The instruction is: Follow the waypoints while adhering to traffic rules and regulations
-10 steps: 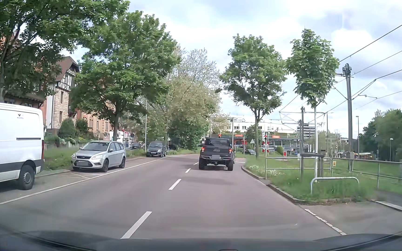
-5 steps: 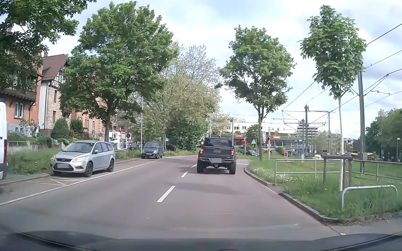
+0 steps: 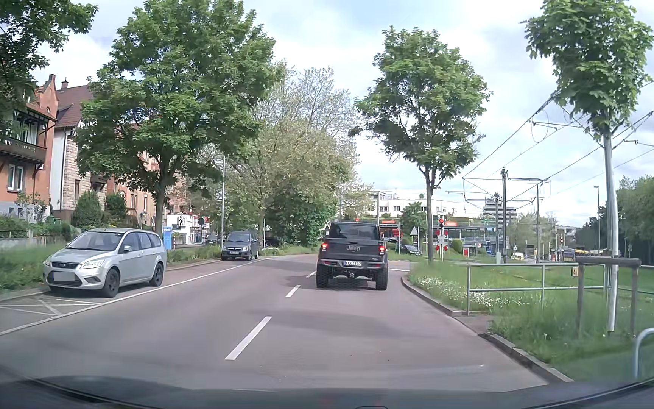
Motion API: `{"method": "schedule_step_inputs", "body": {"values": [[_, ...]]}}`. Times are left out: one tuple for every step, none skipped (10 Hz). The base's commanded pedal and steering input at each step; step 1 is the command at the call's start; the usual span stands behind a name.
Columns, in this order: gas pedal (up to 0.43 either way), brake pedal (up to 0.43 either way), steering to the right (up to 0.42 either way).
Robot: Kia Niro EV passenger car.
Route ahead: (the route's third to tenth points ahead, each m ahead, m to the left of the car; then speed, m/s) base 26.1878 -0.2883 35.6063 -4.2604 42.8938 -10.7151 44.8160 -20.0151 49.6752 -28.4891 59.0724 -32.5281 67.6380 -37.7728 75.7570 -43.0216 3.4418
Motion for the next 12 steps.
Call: {"method": "schedule_step_inputs", "body": {"values": [[0.0, 0.0, 0.01], [0.0, 0.0, 0.01], [0.0, 0.0, 0.011], [0.0, 0.0, 0.012], [0.0, 0.0, 0.012], [0.0, 0.0, 0.012], [0.0, 0.0, 0.012], [0.0, 0.0, 0.015], [0.0, 0.012, 0.014], [0.0, 0.055, 0.013], [0.0, 0.104, 0.01], [0.0, 0.14, 0.009]]}}
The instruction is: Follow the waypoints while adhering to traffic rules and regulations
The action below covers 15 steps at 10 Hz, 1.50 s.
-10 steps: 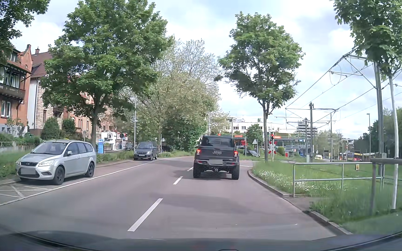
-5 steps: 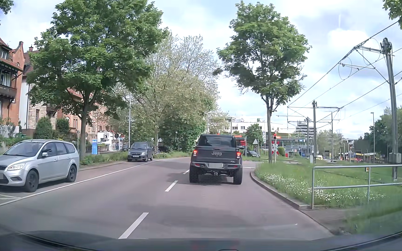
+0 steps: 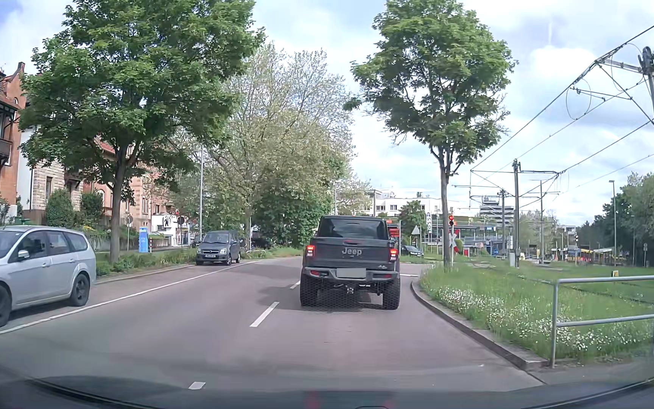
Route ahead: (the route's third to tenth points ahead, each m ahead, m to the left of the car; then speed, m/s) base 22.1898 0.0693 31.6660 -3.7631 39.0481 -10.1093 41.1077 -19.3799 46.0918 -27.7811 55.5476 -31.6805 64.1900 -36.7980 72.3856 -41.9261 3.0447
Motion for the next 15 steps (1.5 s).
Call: {"method": "schedule_step_inputs", "body": {"values": [[0.0, 0.152, 0.009], [0.0, 0.165, 0.01], [0.0, 0.183, 0.01], [0.0, 0.189, 0.007], [0.0, 0.213, 0.004], [0.0, 0.226, 0.004], [0.0, 0.232, 0.004], [0.0, 0.232, 0.004], [0.0, 0.232, 0.004], [0.0, 0.232, 0.003], [0.0, 0.238, 0.002], [0.0, 0.244, 0.0], [0.0, 0.244, -0.003], [0.0, 0.244, -0.006], [0.0, 0.244, -0.007]]}}
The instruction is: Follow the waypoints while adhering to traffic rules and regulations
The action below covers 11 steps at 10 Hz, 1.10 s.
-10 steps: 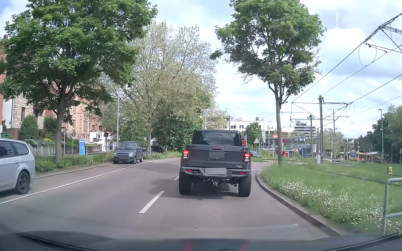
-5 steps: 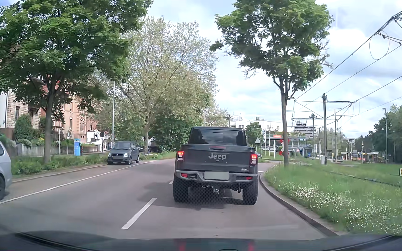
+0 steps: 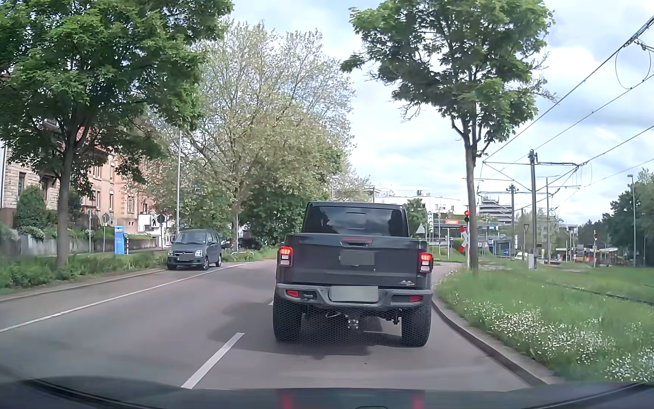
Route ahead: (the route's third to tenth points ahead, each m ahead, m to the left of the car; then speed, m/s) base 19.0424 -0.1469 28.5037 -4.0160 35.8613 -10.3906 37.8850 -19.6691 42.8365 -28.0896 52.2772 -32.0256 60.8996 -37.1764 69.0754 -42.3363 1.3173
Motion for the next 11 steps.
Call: {"method": "schedule_step_inputs", "body": {"values": [[0.0, 0.244, -0.007], [0.0, 0.25, -0.007], [0.0, 0.25, -0.007], [0.0, 0.25, -0.007], [0.0, 0.25, -0.007], [0.0, 0.25, -0.007], [0.0, 0.25, -0.007], [0.0, 0.25, -0.007], [0.0, 0.25, -0.007], [0.0, 0.25, -0.007], [0.0, 0.25, -0.007]]}}
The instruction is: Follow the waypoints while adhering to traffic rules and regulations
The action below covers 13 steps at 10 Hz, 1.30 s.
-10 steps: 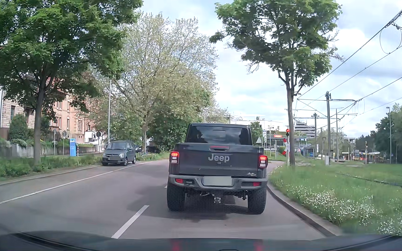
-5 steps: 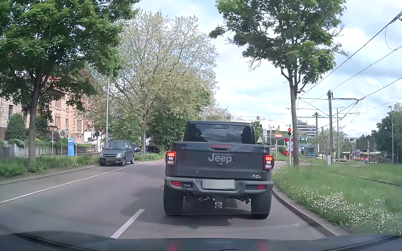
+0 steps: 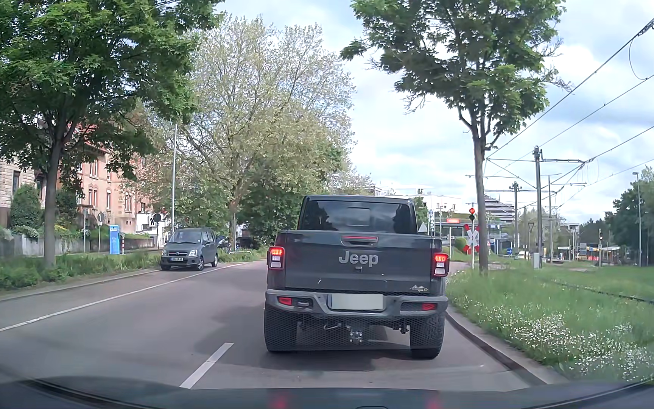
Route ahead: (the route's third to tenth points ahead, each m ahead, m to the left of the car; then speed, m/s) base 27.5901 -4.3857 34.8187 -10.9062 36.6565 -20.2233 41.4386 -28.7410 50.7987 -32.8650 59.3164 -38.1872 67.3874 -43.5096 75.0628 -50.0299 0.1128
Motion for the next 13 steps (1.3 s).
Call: {"method": "schedule_step_inputs", "body": {"values": [[0.0, 0.25, -0.007], [0.0, 0.25, -0.008], [0.0, 0.256, -0.009], [0.0, 0.256, -0.011], [0.0, 0.256, -0.011], [0.0, 0.256, -0.012], [0.0, 0.256, -0.011], [0.0, 0.256, -0.01], [0.0, 0.256, -0.009], [0.0, 0.256, -0.009], [0.0, 0.262, -0.01], [0.0, 0.262, -0.01], [0.0, 0.262, -0.01]]}}
